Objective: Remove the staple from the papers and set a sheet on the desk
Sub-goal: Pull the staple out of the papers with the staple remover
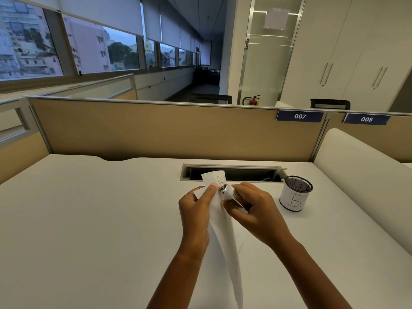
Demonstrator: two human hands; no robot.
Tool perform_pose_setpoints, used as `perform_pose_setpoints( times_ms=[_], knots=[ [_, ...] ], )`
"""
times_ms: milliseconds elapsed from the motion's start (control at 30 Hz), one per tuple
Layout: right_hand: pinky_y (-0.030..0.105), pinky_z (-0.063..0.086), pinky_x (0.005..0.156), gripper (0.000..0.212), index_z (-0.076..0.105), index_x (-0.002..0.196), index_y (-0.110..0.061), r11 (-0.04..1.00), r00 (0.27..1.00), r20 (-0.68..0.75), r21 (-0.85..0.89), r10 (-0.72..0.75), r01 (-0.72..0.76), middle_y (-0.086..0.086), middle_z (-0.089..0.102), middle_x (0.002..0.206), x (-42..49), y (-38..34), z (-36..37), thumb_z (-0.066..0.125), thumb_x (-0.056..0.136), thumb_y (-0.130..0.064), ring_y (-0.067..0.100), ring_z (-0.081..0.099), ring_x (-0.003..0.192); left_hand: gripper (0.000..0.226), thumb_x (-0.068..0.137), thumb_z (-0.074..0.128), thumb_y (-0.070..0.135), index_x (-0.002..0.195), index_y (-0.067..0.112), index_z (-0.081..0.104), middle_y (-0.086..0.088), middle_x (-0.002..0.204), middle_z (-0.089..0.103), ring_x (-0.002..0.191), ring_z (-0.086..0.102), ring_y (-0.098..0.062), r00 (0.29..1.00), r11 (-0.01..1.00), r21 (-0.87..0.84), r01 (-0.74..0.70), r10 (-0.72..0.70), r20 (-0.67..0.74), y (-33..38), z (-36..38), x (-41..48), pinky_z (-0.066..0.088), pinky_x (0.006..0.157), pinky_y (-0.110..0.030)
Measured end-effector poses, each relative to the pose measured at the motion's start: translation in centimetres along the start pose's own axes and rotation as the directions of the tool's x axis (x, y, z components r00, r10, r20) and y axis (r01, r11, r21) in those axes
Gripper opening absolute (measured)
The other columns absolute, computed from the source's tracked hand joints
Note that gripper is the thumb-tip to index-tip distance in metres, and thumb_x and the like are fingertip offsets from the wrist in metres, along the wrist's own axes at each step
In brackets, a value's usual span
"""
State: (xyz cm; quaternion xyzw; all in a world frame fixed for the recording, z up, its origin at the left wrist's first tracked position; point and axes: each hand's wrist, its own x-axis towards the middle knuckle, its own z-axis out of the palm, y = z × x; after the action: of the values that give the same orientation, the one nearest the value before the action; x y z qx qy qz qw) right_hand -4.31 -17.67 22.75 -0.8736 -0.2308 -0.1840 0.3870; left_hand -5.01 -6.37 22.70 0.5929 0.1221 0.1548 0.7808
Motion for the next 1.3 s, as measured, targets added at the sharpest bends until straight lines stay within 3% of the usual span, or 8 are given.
perform_pose_setpoints(
  times_ms=[167, 267, 333, 467, 767, 1000, 1167, 1300],
  knots=[
    [0.004, 0.049, 0.063, 0.039, 0.053, 0.102, -0.03, 0.969, 0.99, -0.006, 0.205, 0.143, -0.139, -0.021, 0.055, 0.086, 0.1, -0.3, 0.0, 0.07, 0.07, -0.045, 0.012, 0.061, 0.077, 0.002, 0.083, 0.058, 0.016, 0.081, 0.017, 0.058, 0.001, 0.082, 0.06, 0.074, 0.059, -0.019, 1.0, 0.999, -0.04, 0.003, -0.002, 0.005, 0.3, 0.2, 0.1, 0.051, 0.066, -0.029],
    [-0.005, 0.042, 0.061, 0.102, 0.051, 0.116, -0.027, 0.982, 0.986, 0.03, 0.096, 0.163, -0.165, -0.027, 0.049, 0.097, 0.0, -0.6, 0.3, 0.041, 0.037, -0.093, -0.001, 0.053, 0.081, 0.006, 0.083, 0.058, 0.017, 0.088, 0.014, 0.058, -0.002, 0.09, 0.06, 0.07, 0.057, -0.014, 0.999, 0.999, -0.024, -0.027, 0.026, -0.032, 0.5, 0.5, 0.1, 0.05, 0.061, -0.024],
    [0.0, 0.042, 0.069, 0.121, 0.045, 0.127, -0.025, 0.987, 0.983, 0.089, -0.02, 0.158, -0.157, -0.017, 0.05, 0.113, 0.0, -0.8, 0.1, 0.033, 0.031, -0.097, 0.001, 0.048, 0.09, 0.012, 0.083, 0.058, 0.017, 0.094, 0.012, 0.058, -0.001, 0.094, 0.058, 0.077, 0.056, -0.017, 0.999, 0.999, -0.007, -0.034, 0.033, -0.042, 0.6, 0.6, 0.2, 0.049, 0.061, -0.025],
    [0.005, 0.035, 0.077, 0.105, 0.029, 0.136, -0.03, 0.984, 0.965, 0.216, -0.13, 0.147, -0.121, -0.013, 0.045, 0.132, -0.2, -1.5, -0.5, 0.049, 0.045, -0.078, -0.001, 0.036, 0.101, 0.007, 0.085, 0.056, 0.016, 0.091, 0.014, 0.055, -0.003, 0.096, 0.057, 0.086, 0.055, -0.022, 0.998, 0.998, -0.002, -0.057, 0.057, -0.034, 0.5, 0.7, 0.7, 0.048, 0.063, -0.025],
    [0.018, 0.051, 0.062, 0.017, 0.054, 0.092, -0.014, 0.992, 0.991, 0.057, -0.031, 0.124, -0.122, -0.002, 0.06, 0.08, 0.8, -1.1, -2.3, 0.064, 0.079, -0.016, 0.019, 0.061, 0.073, 0.025, 0.092, 0.036, 0.035, 0.08, 0.028, 0.058, 0.005, 0.081, 0.064, 0.081, 0.064, -0.016, 0.977, 0.991, -0.103, -0.079, 0.098, 0.187, 0.7, 0.8, 2.1, 0.055, 0.065, -0.02],
    [0.052, 0.052, 0.067, 0.027, 0.059, 0.087, 0.003, 0.961, 0.972, 0.211, 0.23, 0.106, -0.155, 0.028, 0.065, 0.083, 2.2, 0.8, -5.1, 0.061, 0.066, -0.014, 0.044, 0.061, 0.076, 0.038, 0.076, 0.065, 0.02, 0.112, 0.018, 0.052, 0.005, 0.101, 0.058, 0.096, 0.054, -0.01, 0.891, 0.922, 0.197, -0.333, 0.239, 0.386, 0.7, -0.6, 4.8, 0.05, 0.067, -0.012],
    [0.019, 0.048, 0.052, 0.011, 0.064, 0.088, -0.009, 0.927, 0.965, 0.218, 0.308, 0.148, -0.212, 0.025, 0.067, 0.083, 2.9, 1.4, -6.0, 0.064, 0.082, -0.018, 0.023, 0.061, 0.065, 0.007, 0.075, 0.066, 0.011, 0.079, 0.016, 0.065, 0.002, 0.076, 0.068, 0.06, 0.068, -0.005, 0.858, 0.955, 0.117, -0.274, 0.188, 0.477, 1.7, -1.2, 5.5, 0.053, 0.052, -0.014],
    [0.019, 0.044, 0.051, 0.035, 0.063, 0.096, -0.015, 0.827, 0.899, 0.023, 0.381, 0.437, -0.412, 0.001, 0.065, 0.075, 3.2, 4.3, -6.3, 0.033, 0.095, -0.032, 0.011, 0.057, 0.06, 0.009, 0.077, 0.064, 0.012, 0.079, 0.021, 0.063, 0.003, 0.077, 0.066, 0.059, 0.066, -0.006, 0.91, 0.963, 0.105, -0.249, 0.195, 0.366, 1.1, -1.8, 5.8, 0.05, 0.048, -0.011]
  ],
)
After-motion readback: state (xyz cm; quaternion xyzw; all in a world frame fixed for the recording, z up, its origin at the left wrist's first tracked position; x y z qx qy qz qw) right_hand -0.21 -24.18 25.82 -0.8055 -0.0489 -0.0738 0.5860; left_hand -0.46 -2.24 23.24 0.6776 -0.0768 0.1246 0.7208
